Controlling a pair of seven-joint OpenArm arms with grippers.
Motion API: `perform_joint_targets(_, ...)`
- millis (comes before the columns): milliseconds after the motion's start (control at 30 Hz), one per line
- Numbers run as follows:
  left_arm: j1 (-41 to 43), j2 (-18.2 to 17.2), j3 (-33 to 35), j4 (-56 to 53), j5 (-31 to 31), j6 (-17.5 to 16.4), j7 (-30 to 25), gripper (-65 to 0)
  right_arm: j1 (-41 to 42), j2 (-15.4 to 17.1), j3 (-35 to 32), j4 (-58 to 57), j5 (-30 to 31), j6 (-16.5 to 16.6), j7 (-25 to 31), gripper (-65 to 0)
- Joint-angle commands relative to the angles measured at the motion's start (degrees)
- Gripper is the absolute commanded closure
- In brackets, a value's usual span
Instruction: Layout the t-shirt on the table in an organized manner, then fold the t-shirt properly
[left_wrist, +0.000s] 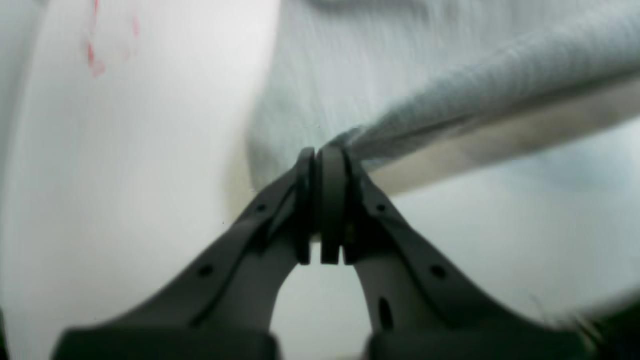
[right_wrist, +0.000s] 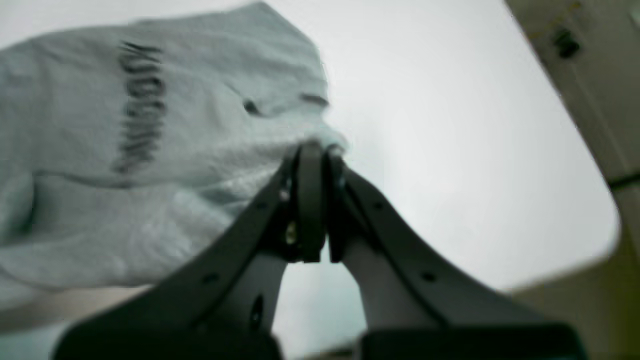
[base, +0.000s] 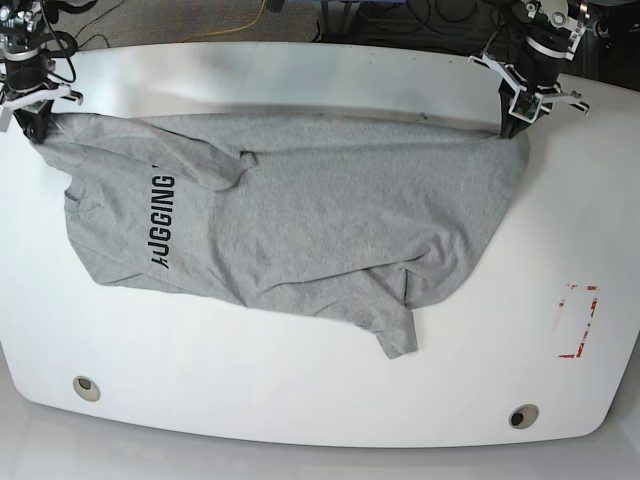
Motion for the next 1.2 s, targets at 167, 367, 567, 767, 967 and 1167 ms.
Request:
perform_joint_targets(167, 1.77, -0.32, -0.07, 0.82, -0.67, 0.82, -4.54, 0.0, -1.23, -0.76, 2.69, 0.93, 0.00, -0.63, 1.99, 0.0)
perform_joint_targets(367, -0.43, -0.41, 0.19, 0.74, -0.67, 0.82, -4.62, 0.0, 1.41, -0.67, 2.51, 0.93, -0.09, -0.63, 1.64, 0.0)
perform_joint_targets(567, -4.82, -0.67, -0.25, 0.74, -0.58, 0.82, -4.45, 0.0, 5.36, 0.47, 2.07, 0.84, -0.26, -0.63, -2.76, 0.0)
perform_joint_targets(767, -8.78, -3.84, 0.02, 0.65, -0.49, 0.82, -4.36, 0.0, 10.20, 1.35, 1.89, 0.76, -0.26, -0.63, -4.95, 0.0)
perform_joint_targets(967, -16.60, -4.45, 0.02, 0.30, -0.32, 0.82, -4.27, 0.0, 18.20, 3.46, 1.19, 0.14, -0.35, -0.63, -8.65, 0.0)
perform_joint_targets(1167, -26.01, -4.72, 0.11, -1.11, -0.14, 0.82, -3.04, 0.0, 28.84, 5.05, -2.41, -2.23, -0.44, -0.63, -12.69, 0.0)
